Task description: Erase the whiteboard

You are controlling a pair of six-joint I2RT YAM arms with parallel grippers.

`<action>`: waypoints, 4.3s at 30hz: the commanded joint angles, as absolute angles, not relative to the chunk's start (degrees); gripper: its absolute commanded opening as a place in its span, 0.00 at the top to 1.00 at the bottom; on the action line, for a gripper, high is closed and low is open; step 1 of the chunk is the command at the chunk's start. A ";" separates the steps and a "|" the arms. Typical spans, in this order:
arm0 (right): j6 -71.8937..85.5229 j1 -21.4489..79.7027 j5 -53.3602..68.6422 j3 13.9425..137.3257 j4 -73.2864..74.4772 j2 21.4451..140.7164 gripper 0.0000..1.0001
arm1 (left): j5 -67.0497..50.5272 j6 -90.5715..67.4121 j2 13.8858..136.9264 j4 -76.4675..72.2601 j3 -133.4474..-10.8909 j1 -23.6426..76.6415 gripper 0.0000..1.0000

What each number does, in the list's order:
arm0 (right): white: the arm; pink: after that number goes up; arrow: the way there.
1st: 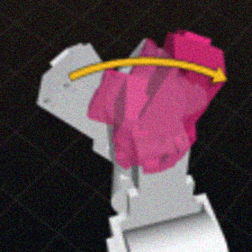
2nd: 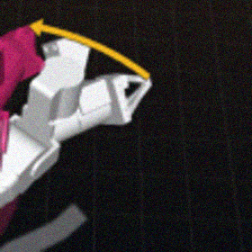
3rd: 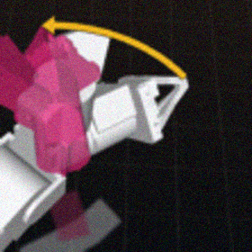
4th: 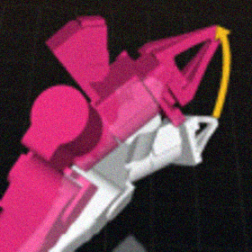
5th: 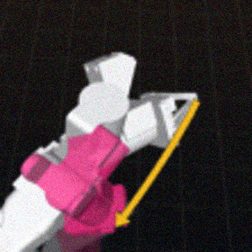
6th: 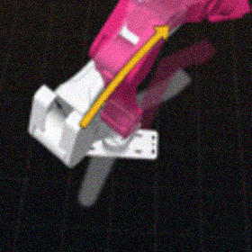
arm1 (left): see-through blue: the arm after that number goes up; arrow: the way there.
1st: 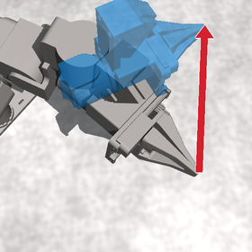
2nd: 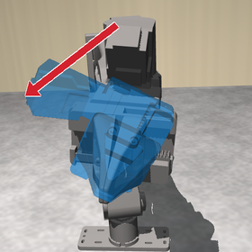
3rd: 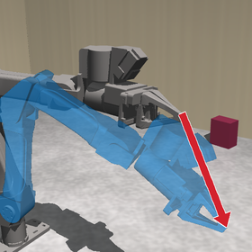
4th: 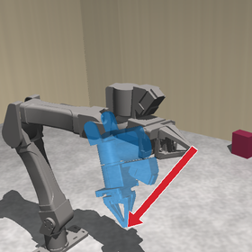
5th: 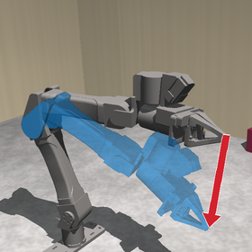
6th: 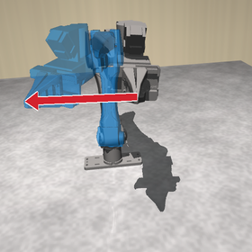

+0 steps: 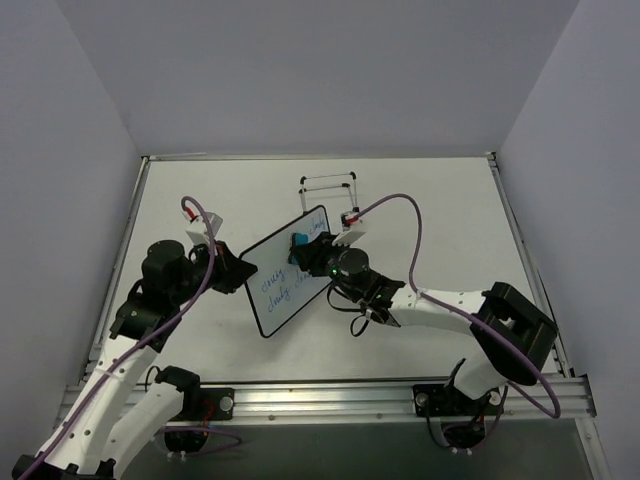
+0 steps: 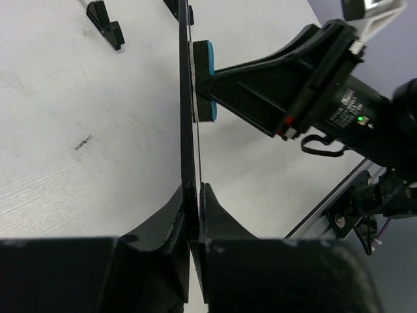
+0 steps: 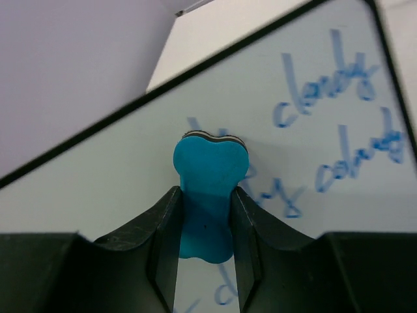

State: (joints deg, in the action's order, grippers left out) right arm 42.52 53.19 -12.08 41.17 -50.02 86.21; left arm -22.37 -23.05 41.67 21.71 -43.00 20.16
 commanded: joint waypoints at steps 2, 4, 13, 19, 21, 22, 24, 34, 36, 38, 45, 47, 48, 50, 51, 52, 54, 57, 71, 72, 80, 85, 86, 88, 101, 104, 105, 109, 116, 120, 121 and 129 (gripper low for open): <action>42.71 47.30 -8.88 34.63 -53.70 93.06 1.00 | -38.14 -21.18 42.36 21.45 -44.03 22.94 0.98; 42.71 44.57 -7.13 33.58 -54.84 93.95 1.00 | -39.20 -21.18 43.06 21.36 -44.30 23.20 0.98; 39.47 45.78 -5.18 37.61 -50.63 86.32 1.00 | -43.06 -18.81 46.40 23.38 -46.93 23.20 0.98; 38.06 49.65 -6.24 42.36 -48.52 79.55 1.00 | -45.88 -17.49 48.51 24.61 -48.69 23.20 0.98; 38.06 50.01 -6.15 43.68 -48.51 79.37 1.00 | -46.23 -17.14 48.95 25.13 -48.95 23.20 0.98; 37.97 50.01 -6.15 44.03 -48.52 79.45 1.00 | -46.14 -16.79 49.39 25.40 -49.30 23.29 0.98; 37.97 49.66 -6.85 44.91 -47.90 80.59 1.00 | -45.79 -16.52 50.01 25.84 -49.66 23.29 0.98; 41.48 43.25 -9.31 35.26 -55.18 88.67 1.00 | -43.77 -15.29 50.89 25.93 -49.57 23.29 0.98; 42.44 41.58 -9.23 33.41 -56.59 89.64 1.00 | -44.03 -15.29 51.06 25.75 -49.48 23.38 0.98; 43.15 38.95 -8.18 30.95 -58.44 90.88 1.00 | -44.65 -15.38 50.89 25.58 -49.40 23.38 0.98; 44.03 34.10 -3.52 28.48 -60.99 92.55 1.00 | -45.35 -15.29 50.45 24.88 -48.96 23.64 0.98; 43.95 34.19 -1.42 29.78 -61.26 92.29 1.00 | -45.53 -15.29 50.36 24.52 -48.78 23.91 0.98; 43.95 34.36 -0.71 30.49 -61.26 91.59 1.00 | -45.44 -15.38 50.45 24.52 -48.69 23.99 0.98; 43.68 35.33 -0.62 32.25 -59.51 90.10 1.00 | -45.61 -15.29 50.36 24.43 -48.69 24.08 0.98; 43.33 36.72 -0.62 34.43 -58.46 88.43 1.00 | -45.62 -15.29 50.36 24.43 -48.69 24.08 0.98; 42.98 37.26 -0.62 35.58 -56.53 87.64 1.00 | -45.62 -15.29 50.27 24.43 -48.69 24.08 0.98; 42.36 38.49 -0.62 38.91 -54.94 85.70 1.00 | -45.79 -15.29 50.27 24.35 -48.69 24.00 0.98; 41.93 38.58 2.72 42.00 -53.09 84.99 1.00 | -45.97 -15.29 50.54 24.26 -48.69 24.08 0.98; 45.34 33.66 3.96 38.60 -58.61 94.39 1.00 | -45.35 -15.29 50.19 24.52 -48.60 24.34 0.98; 45.79 33.49 2.82 36.32 -59.32 94.74 1.00 | -45.35 -15.29 50.19 24.52 -48.69 24.35 0.98; 48.78 31.91 2.28 28.66 -64.07 96.15 1.00 | -45.44 -15.03 49.84 24.26 -48.43 24.61 0.98; 50.10 31.99 3.95 28.20 -65.22 94.93 1.00 | -45.53 -15.12 49.75 23.99 -48.16 24.70 0.98; 50.01 31.99 4.13 29.08 -64.61 94.40 1.00 | -45.79 -15.03 49.75 23.91 -48.08 24.70 0.98; 48.61 31.99 4.22 31.54 -60.84 92.20 1.00 | -45.88 -15.03 49.48 23.82 -48.08 24.87 0.98; 44.73 31.99 3.43 50.19 -49.13 91.49 1.00 | -45.88 -15.29 48.52 23.38 -47.64 24.96 0.98; 46.14 31.99 3.08 48.26 -51.06 93.07 1.00 | -45.97 -15.29 48.43 23.38 -47.64 25.14 0.98; 46.58 31.99 2.82 47.56 -51.85 93.34 1.00 | -45.88 -15.29 48.43 23.38 -47.55 25.14 0.98; 48.16 31.99 1.85 41.33 -55.19 93.69 1.00 | -45.62 -15.38 48.43 23.47 -47.55 25.14 0.98; 50.97 32.08 0.27 29.56 -61.43 92.99 1.00 | -45.44 -15.29 48.43 23.47 -47.55 25.14 0.98; 51.68 32.17 0.18 24.10 -64.33 92.72 1.00 | -45.53 -15.29 48.08 23.38 -47.46 25.14 0.98; 51.77 32.17 0.18 23.30 -64.77 92.90 1.00 | -45.61 -15.29 48.08 23.29 -47.55 25.22 0.98; 49.94 32.43 2.37 27.67 -61.63 90.98 1.00 | -45.79 -15.29 48.25 23.03 -47.37 25.31 0.98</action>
